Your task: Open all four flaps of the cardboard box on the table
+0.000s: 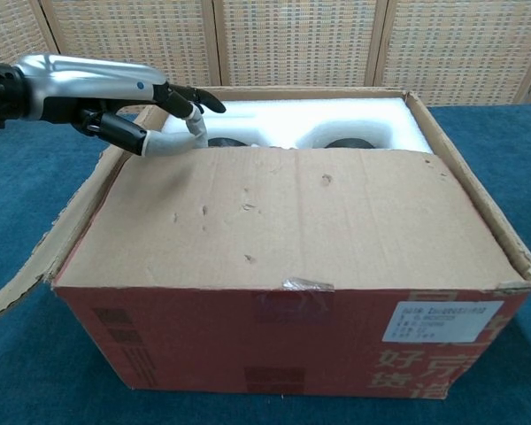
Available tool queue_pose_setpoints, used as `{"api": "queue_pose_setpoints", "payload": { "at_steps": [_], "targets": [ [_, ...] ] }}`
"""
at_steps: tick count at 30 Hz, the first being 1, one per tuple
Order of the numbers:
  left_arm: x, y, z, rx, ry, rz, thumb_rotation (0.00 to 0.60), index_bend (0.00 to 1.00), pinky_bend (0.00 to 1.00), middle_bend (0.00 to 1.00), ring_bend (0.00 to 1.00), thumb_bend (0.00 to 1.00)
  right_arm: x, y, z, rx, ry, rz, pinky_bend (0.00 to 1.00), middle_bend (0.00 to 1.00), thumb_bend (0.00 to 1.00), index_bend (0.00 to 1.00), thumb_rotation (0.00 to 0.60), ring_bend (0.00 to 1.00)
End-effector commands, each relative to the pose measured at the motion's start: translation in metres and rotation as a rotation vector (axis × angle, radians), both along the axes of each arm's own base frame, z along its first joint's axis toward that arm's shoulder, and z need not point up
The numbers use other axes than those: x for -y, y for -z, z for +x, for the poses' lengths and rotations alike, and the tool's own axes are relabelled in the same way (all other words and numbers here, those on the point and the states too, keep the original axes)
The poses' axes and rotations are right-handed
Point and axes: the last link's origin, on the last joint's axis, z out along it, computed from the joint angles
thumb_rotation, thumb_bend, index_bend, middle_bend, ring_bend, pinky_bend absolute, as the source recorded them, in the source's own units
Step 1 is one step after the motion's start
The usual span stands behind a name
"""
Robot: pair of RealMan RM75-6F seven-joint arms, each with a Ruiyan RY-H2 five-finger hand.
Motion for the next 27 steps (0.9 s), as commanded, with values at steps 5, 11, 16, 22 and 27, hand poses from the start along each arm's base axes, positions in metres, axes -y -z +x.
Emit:
{"api": "queue_pose_setpoints", "payload": {
  "at_steps": [5, 11, 16, 22, 27],
  "targets": [
    [0.001, -0.011, 0.006, 0.059, -0.04, -0.03, 0.199, 0.39, 0.0, 0.0, 0.0, 0.47, 0.0, 0.0, 0.001, 0.0, -0.003, -0.002, 0.02, 0.09, 1.0, 0.13, 0.6, 0.0],
    [0.006, -0.028, 0.013, 0.129, -0.052, -0.042, 0.197, 0.39, 0.0, 0.0, 0.0, 0.47, 0.0, 0.0, 0.002, 0.001, -0.007, -0.005, 0.02, 0.09, 1.0, 0.13, 0.6, 0.0],
    [0.014, -0.046, 0.018, 0.183, -0.048, -0.055, 0.195, 0.39, 0.0, 0.0, 0.0, 0.46, 0.0, 0.0, 0.004, 0.001, -0.01, -0.005, 0.02, 0.09, 1.0, 0.13, 0.6, 0.0],
    [0.025, -0.063, 0.024, 0.223, -0.027, -0.09, 0.185, 0.39, 0.0, 0.0, 0.0, 0.45, 0.001, 0.0, 0.006, 0.0, -0.016, -0.006, 0.02, 0.09, 1.0, 0.13, 0.6, 0.0],
    [0.032, -0.079, 0.031, 0.259, 0.012, -0.095, 0.181, 0.39, 0.0, 0.0, 0.0, 0.44, 0.002, 0.001, 0.008, -0.003, -0.021, -0.002, 0.02, 0.09, 1.0, 0.13, 0.6, 0.0]
  ]
}}
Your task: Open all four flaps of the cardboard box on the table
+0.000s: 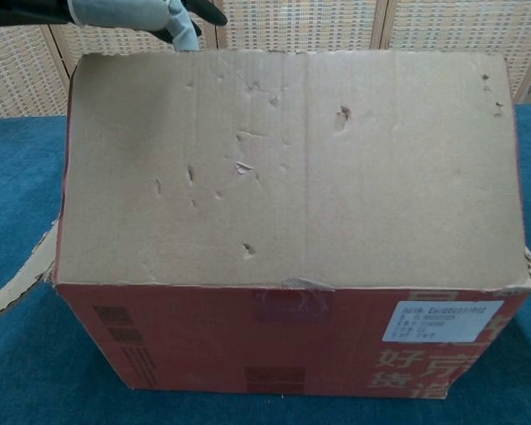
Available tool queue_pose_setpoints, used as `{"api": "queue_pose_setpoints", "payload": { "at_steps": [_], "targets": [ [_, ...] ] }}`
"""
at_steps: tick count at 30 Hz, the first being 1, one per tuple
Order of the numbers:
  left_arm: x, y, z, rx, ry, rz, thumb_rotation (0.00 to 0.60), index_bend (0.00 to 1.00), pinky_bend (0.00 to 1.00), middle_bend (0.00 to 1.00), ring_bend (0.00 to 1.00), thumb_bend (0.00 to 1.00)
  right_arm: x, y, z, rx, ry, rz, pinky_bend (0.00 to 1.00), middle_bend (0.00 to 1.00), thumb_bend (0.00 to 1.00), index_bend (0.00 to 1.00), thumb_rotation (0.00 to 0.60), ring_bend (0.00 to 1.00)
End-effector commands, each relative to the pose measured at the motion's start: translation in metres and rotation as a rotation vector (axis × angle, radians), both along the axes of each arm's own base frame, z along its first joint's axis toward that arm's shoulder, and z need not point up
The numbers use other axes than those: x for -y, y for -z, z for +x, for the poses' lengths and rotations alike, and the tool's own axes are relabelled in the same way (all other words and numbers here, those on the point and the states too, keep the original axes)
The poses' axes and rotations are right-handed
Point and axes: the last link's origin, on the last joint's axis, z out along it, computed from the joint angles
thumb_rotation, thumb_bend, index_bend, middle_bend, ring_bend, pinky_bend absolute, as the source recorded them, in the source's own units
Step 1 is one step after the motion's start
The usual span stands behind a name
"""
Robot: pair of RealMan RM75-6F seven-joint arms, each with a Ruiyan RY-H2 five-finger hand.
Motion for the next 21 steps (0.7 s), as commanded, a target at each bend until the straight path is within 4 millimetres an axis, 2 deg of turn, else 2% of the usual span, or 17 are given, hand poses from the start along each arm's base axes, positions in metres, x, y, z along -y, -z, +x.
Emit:
{"api": "queue_pose_setpoints", "payload": {
  "at_steps": [1, 11, 21],
  "targets": [
    [0.006, -0.013, 0.004, 0.025, 0.021, -0.002, 0.181, 0.39, 0.0, 0.0, 0.0, 0.44, 0.0, 0.0, 0.001, -0.001, -0.004, 0.0, 0.02, 0.09, 1.0, 0.13, 0.6, 0.0],
    [0.025, -0.026, 0.008, 0.033, 0.077, -0.072, 0.178, 0.39, 0.0, 0.0, 0.0, 0.44, -0.001, 0.0, 0.003, -0.001, -0.004, -0.001, 0.02, 0.09, 1.0, 0.13, 0.6, 0.0],
    [0.045, -0.026, 0.012, 0.02, 0.16, -0.146, 0.177, 0.39, 0.0, 0.0, 0.0, 0.44, -0.003, -0.001, 0.003, -0.003, -0.004, -0.005, 0.02, 0.09, 1.0, 0.13, 0.6, 0.0]
  ]
}}
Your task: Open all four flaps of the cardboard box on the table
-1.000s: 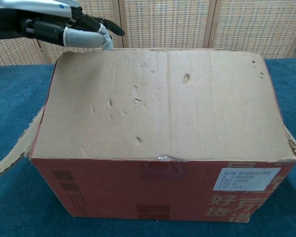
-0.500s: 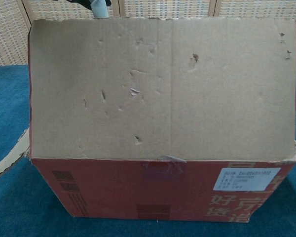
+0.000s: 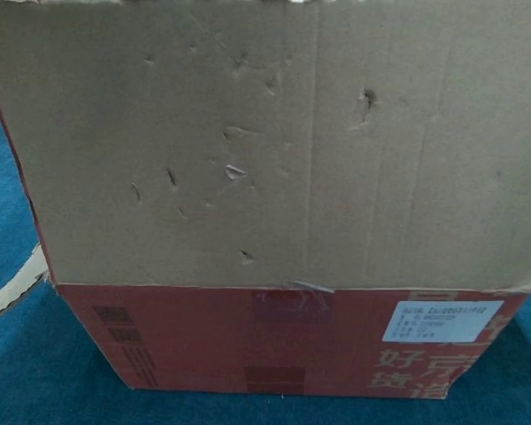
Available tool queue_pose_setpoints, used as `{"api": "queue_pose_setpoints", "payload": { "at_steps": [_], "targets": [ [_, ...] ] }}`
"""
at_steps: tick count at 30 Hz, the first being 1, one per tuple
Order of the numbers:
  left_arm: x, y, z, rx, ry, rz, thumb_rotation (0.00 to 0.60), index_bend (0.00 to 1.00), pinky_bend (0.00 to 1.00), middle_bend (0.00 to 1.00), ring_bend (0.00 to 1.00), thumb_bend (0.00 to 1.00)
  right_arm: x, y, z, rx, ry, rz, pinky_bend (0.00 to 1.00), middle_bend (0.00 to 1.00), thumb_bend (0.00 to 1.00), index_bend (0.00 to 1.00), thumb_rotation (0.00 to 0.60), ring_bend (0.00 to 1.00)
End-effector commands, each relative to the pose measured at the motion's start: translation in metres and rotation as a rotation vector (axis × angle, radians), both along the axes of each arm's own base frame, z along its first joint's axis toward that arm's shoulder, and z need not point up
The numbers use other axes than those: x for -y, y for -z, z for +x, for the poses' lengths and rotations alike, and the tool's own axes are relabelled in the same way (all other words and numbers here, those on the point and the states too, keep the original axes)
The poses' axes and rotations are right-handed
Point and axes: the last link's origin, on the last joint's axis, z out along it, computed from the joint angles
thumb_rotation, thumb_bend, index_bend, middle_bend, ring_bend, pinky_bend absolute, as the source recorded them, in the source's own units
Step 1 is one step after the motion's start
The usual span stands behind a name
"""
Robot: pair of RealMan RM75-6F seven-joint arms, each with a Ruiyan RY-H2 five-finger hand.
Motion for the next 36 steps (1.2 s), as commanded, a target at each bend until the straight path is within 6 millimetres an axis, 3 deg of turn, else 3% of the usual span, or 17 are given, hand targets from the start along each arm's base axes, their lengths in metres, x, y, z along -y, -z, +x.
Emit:
{"api": "queue_pose_setpoints", "payload": {
  "at_steps": [1, 21, 29, 36],
  "targets": [
    [0.006, 0.0, 0.002, -0.005, 0.023, -0.019, 0.177, 0.39, 0.0, 0.0, 0.0, 0.43, -0.001, -0.001, 0.0, -0.001, 0.001, -0.003, 0.02, 0.09, 1.0, 0.13, 0.6, 0.0],
    [0.039, 0.006, 0.002, -0.023, 0.059, -0.21, 0.175, 0.39, 0.0, 0.0, 0.0, 0.43, -0.004, -0.004, -0.001, 0.002, -0.002, -0.013, 0.02, 0.09, 1.0, 0.13, 0.6, 0.0],
    [0.042, 0.017, -0.002, -0.085, 0.073, -0.268, 0.174, 0.39, 0.0, 0.0, 0.0, 0.43, -0.005, -0.005, -0.001, 0.005, 0.0, -0.015, 0.02, 0.09, 1.0, 0.13, 0.6, 0.0],
    [0.035, 0.015, -0.004, -0.086, 0.087, -0.197, 0.174, 0.39, 0.0, 0.0, 0.0, 0.43, -0.005, -0.004, -0.002, 0.008, 0.002, -0.013, 0.02, 0.09, 1.0, 0.13, 0.6, 0.0]
  ]
}}
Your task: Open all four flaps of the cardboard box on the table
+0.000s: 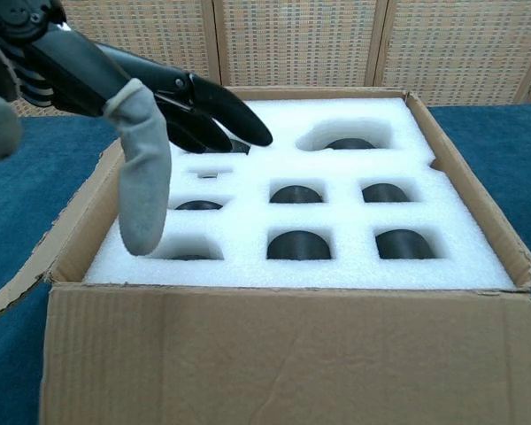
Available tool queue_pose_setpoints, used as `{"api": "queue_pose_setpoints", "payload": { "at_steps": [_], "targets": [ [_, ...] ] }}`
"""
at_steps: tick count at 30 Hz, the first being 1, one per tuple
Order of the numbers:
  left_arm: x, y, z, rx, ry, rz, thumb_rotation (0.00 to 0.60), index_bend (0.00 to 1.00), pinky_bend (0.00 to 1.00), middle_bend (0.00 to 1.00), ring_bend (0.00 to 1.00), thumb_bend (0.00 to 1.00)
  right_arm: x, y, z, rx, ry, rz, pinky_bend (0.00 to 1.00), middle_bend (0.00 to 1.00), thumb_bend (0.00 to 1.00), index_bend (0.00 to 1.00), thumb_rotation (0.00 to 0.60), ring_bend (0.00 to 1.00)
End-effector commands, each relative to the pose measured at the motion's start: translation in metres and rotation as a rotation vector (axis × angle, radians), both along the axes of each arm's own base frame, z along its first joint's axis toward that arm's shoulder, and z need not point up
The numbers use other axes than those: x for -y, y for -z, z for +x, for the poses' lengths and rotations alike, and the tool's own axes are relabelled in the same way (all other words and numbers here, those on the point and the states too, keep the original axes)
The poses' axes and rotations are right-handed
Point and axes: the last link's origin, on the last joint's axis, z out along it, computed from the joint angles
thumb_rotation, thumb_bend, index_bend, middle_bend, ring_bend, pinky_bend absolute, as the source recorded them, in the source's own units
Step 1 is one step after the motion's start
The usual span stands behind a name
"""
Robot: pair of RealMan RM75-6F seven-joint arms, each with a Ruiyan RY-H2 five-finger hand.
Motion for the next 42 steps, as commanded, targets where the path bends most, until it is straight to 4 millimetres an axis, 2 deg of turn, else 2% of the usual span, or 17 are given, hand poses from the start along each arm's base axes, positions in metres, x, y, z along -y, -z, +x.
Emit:
{"api": "queue_pose_setpoints", "payload": {
  "at_steps": [1, 6, 12, 20, 28, 29, 30, 34, 38, 42],
  "targets": [
    [-0.005, -0.003, -0.004, 0.01, 0.004, 0.062, 0.174, 0.38, 0.0, 0.0, 0.0, 0.42, 0.0, 0.001, -0.001, 0.002, 0.002, 0.002, 0.02, 0.09, 1.0, 0.13, 0.6, 0.0],
    [-0.011, -0.007, -0.018, 0.017, -0.016, 0.176, 0.173, 0.32, 0.0, 0.0, 0.0, 0.4, 0.0, 0.001, -0.003, 0.006, 0.007, 0.001, 0.02, 0.09, 1.0, 0.13, 0.6, 0.0],
    [-0.014, -0.007, -0.044, 0.038, -0.095, 0.296, 0.174, 0.23, 0.0, 0.0, 0.0, 0.39, 0.0, 0.001, -0.01, 0.01, 0.029, -0.005, 0.02, 0.09, 1.0, 0.13, 0.6, 0.0],
    [-0.022, -0.019, -0.09, 0.071, -0.196, 0.534, 0.176, 0.22, 0.0, 0.0, 0.0, 0.39, -0.001, 0.003, -0.02, 0.01, 0.07, -0.012, 0.02, 0.09, 1.0, 0.13, 0.6, 0.0],
    [-0.023, -0.029, -0.134, 0.0, -0.27, 0.762, 0.174, 0.22, 0.0, 0.0, 0.0, 0.39, -0.003, 0.006, -0.028, -0.013, 0.1, -0.026, 0.02, 0.08, 1.0, 0.13, 0.6, 0.0],
    [-0.022, -0.03, -0.138, -0.002, -0.286, 0.785, 0.174, 0.22, 0.0, 0.0, 0.0, 0.39, -0.003, 0.006, -0.028, -0.014, 0.103, -0.027, 0.02, 0.08, 1.0, 0.13, 0.6, 0.0],
    [-0.019, -0.034, -0.152, -0.017, -0.33, 0.844, 0.175, 0.22, 0.0, 0.0, 0.0, 0.39, -0.004, 0.008, -0.03, -0.02, 0.11, -0.026, 0.02, 0.08, 1.0, 0.13, 0.6, 0.0],
    [-0.01, -0.037, -0.174, -0.045, -0.401, 0.933, 0.178, 0.21, 0.0, 0.0, 0.0, 0.39, -0.005, 0.011, -0.032, -0.037, 0.122, -0.039, 0.02, 0.08, 1.0, 0.13, 0.6, 0.0],
    [-0.001, -0.041, -0.192, -0.071, -0.468, 0.988, 0.234, 0.21, 0.0, 0.0, 0.0, 0.39, -0.005, 0.013, -0.034, -0.04, 0.133, -0.042, 0.02, 0.08, 1.0, 0.13, 0.6, 0.0],
    [0.011, -0.041, -0.205, -0.087, -0.521, 1.017, 0.236, 0.21, 0.0, 0.0, 0.0, 0.39, -0.006, 0.015, -0.037, -0.049, 0.142, -0.044, 0.02, 0.08, 1.0, 0.13, 0.6, 0.0]
  ]
}}
